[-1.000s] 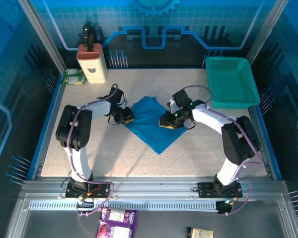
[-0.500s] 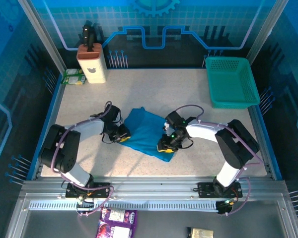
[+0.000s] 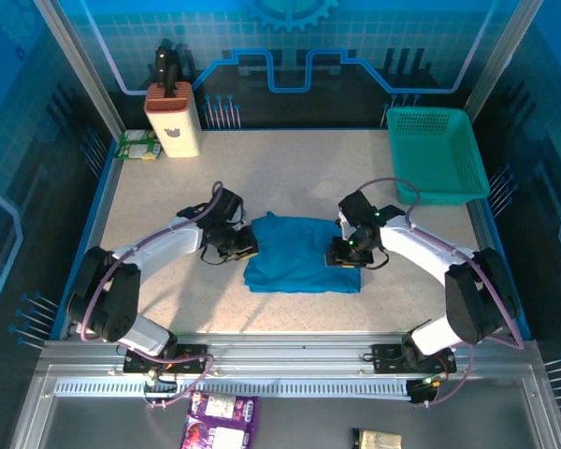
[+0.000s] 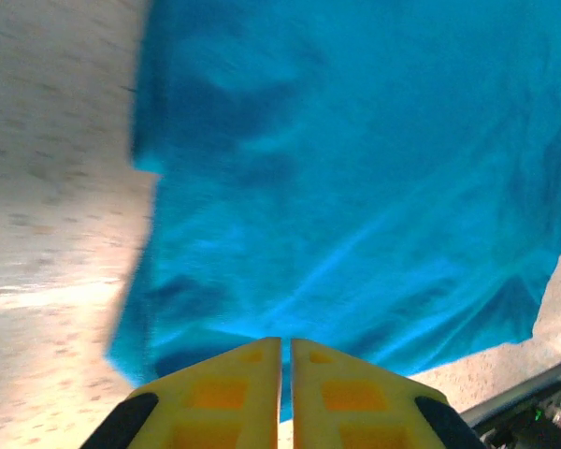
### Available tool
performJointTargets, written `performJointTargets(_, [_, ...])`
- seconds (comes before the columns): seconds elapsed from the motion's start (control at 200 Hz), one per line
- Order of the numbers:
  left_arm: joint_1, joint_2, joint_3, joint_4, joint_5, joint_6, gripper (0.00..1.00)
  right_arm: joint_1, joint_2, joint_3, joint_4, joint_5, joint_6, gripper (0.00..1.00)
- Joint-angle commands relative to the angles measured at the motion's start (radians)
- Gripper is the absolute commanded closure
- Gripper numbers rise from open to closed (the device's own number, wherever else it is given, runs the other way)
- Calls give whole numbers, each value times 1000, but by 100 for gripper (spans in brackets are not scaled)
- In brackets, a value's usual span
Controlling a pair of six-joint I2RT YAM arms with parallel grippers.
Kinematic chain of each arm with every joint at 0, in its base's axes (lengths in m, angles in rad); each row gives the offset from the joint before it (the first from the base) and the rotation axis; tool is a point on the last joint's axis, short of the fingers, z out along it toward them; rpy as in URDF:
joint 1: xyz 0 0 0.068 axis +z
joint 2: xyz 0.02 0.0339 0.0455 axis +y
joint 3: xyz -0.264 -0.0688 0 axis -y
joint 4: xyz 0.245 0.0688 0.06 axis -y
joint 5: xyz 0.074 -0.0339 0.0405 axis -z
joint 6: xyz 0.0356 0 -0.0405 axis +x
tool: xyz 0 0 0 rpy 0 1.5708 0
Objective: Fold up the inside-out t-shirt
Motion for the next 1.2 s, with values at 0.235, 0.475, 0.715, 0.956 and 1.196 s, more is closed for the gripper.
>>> performJointTargets(0.235, [-106, 97, -155, 81, 35, -110, 100, -85, -18, -209, 70, -81, 49, 55])
performJointTargets(0.475, [-107, 4, -294, 97, 64, -140, 100, -109, -58, -251, 44, -54, 77, 52])
performJointTargets(0.715, [-81, -205, -211, 95, 43, -162, 96, -145, -127, -142, 116, -176, 74, 51])
performJointTargets(0.956, [-13, 10, 62, 22, -64, -72, 96, -233, 56, 37, 232, -308, 14, 50])
performJointTargets(1.196, [-3, 309, 353, -46, -122, 46, 98, -282, 288, 165, 320, -451, 5, 52])
